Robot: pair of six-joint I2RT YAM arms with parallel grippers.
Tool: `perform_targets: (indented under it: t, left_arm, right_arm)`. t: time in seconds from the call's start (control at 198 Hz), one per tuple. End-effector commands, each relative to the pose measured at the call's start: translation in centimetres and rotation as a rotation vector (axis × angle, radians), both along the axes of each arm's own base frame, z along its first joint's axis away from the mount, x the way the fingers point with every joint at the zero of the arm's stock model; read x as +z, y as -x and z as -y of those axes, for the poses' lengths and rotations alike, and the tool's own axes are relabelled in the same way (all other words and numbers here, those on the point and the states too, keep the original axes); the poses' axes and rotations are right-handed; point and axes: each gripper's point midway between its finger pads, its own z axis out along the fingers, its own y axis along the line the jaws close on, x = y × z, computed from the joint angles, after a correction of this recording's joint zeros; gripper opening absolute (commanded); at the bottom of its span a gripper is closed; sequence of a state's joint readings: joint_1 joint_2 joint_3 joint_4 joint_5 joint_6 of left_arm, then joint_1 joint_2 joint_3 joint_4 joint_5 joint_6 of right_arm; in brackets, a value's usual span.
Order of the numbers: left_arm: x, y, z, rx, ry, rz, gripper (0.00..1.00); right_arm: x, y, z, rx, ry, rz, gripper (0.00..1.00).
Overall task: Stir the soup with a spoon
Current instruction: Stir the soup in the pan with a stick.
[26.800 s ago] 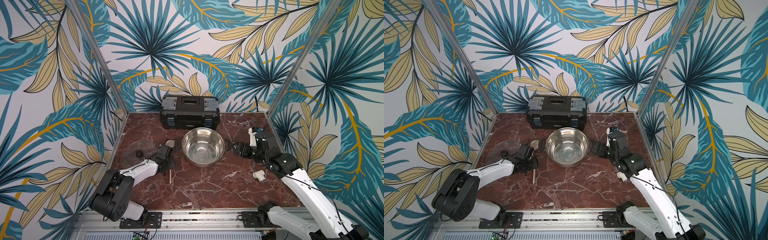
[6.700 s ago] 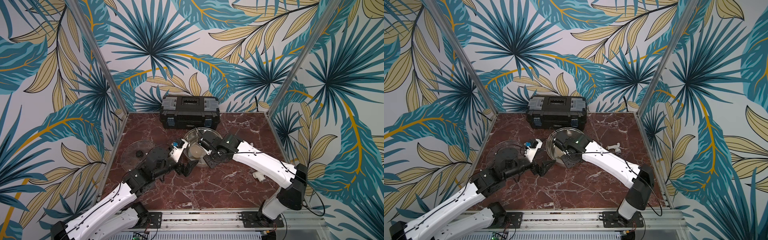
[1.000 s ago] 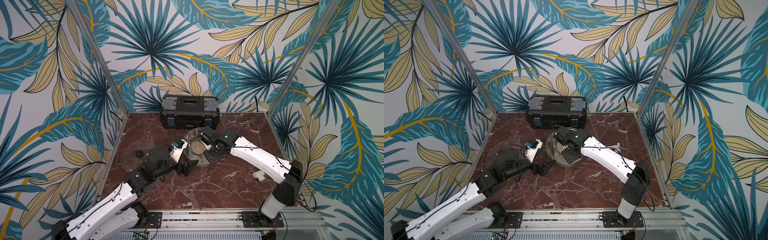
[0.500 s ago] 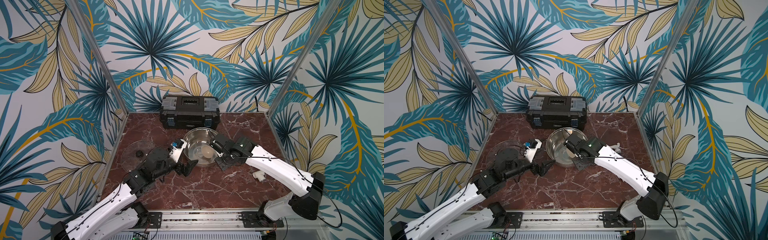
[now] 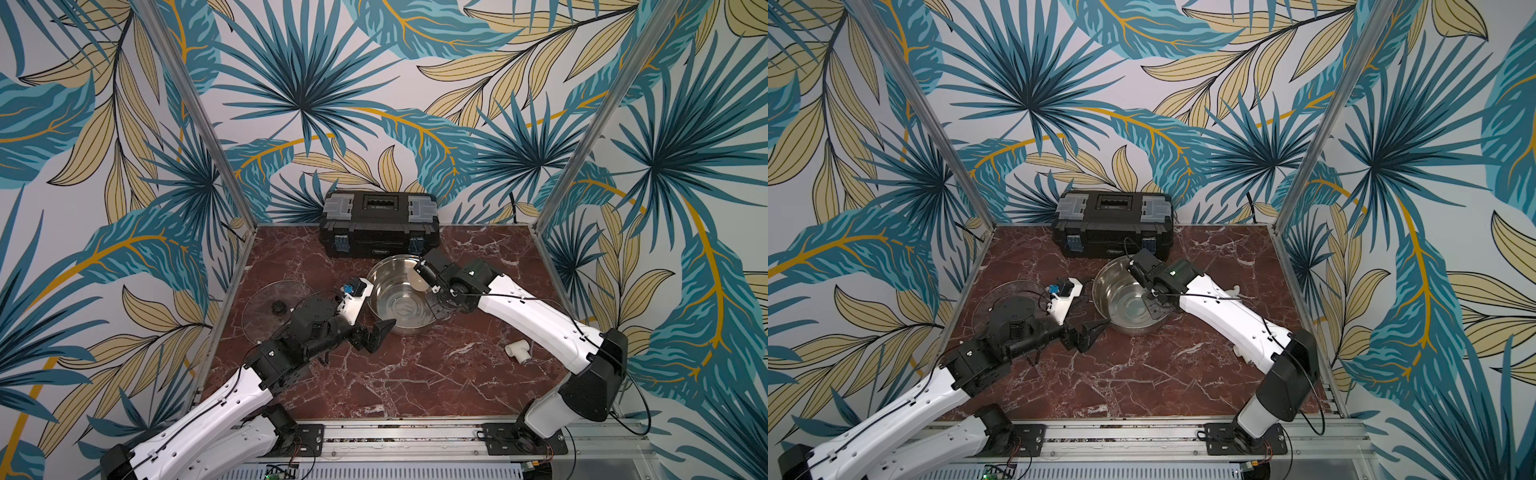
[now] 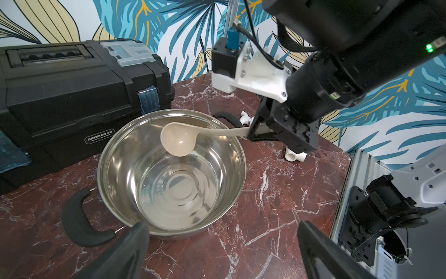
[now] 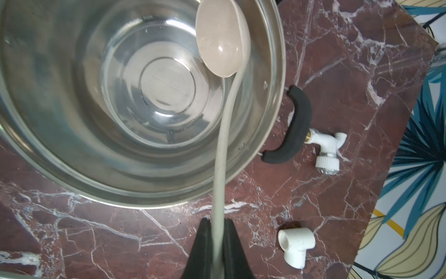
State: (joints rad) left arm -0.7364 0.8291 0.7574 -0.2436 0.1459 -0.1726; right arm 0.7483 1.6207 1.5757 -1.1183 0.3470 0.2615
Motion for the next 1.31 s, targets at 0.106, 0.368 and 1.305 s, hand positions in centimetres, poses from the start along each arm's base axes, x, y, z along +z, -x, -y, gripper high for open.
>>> perform_targets:
  t: [0.106, 0.368, 1.305]
  left_arm:
    - [0.7, 0.1, -0.3, 0.01, 0.011, 0.013, 1.0]
    - [0.6, 0.2, -0.2, 0.006, 0.016, 0.009, 1.0]
    - [0.5, -0.1, 0.2, 0.0, 0.03, 0.01, 1.0]
  right_arm:
    - [0.6, -0.2, -4.7, 0.067, -0.196, -0.057, 0.0]
    - [0.3, 3.1, -5.5, 0.125, -0.253, -0.143, 0.0]
    - [-0.3, 0.5, 1.7, -0.032, 0.029, 0.006, 0.0]
